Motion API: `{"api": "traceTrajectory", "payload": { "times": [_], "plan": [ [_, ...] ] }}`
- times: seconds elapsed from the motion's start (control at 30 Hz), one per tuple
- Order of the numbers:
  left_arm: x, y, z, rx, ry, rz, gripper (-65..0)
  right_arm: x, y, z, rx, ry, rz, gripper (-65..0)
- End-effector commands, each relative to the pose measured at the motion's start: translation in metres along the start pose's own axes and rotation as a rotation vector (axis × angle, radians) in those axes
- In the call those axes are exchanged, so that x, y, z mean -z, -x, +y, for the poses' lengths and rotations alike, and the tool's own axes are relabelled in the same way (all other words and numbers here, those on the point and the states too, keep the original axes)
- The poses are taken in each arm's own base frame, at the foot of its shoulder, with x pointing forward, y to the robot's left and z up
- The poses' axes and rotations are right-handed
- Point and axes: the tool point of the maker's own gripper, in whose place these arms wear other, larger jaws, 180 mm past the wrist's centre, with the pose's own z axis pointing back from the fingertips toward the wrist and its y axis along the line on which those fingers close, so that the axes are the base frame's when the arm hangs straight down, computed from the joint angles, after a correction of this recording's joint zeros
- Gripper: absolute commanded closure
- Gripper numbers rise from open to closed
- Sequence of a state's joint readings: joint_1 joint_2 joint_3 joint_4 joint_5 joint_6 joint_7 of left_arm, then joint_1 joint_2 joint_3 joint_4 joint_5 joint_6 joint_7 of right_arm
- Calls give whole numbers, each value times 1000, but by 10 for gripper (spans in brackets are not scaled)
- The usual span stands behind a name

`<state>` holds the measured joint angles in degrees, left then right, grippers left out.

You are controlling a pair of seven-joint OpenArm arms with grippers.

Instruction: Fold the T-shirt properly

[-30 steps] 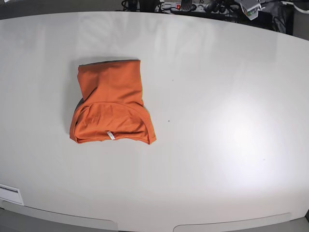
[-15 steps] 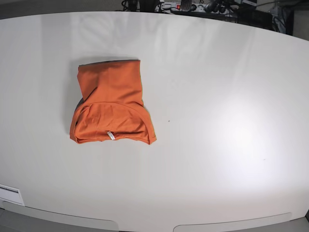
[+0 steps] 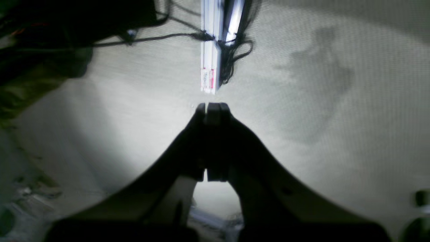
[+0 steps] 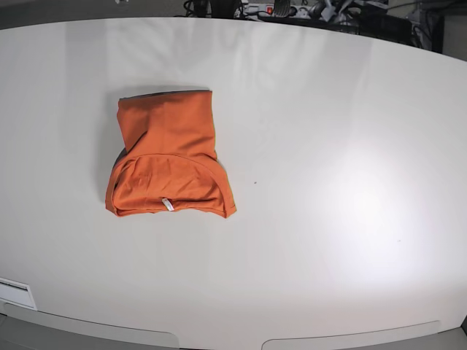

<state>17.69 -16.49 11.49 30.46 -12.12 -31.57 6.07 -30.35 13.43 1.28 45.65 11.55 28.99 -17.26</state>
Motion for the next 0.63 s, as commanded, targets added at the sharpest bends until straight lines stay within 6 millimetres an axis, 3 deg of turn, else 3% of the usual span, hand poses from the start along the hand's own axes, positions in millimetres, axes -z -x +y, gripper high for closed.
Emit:
{"api": "traceTrajectory", "payload": {
  "times": [0.0,0.07,0.13,0.23,0.37,0.6],
  "plan": [
    [7,-9,0,19,-25,-35,0,4,-4,-2,-26,14,-2,0],
    [22,-28,-5,57,-86,-104,0,16,-17,5,-81,28,15,0],
    [36,-41,-23,87,-88,-117,0,25,-28,15,-164,35,37,0],
    [50,-41,-44,112,-98,-105,0,34,-40,25,-234,92,39,0],
    [55,-36,-50,71,-137,-105,0,43,-46,41,-248,123,19,0],
    [60,-48,-64,128,-107,-115,0,53,-48,77,-277,77,15,0]
  ]
}}
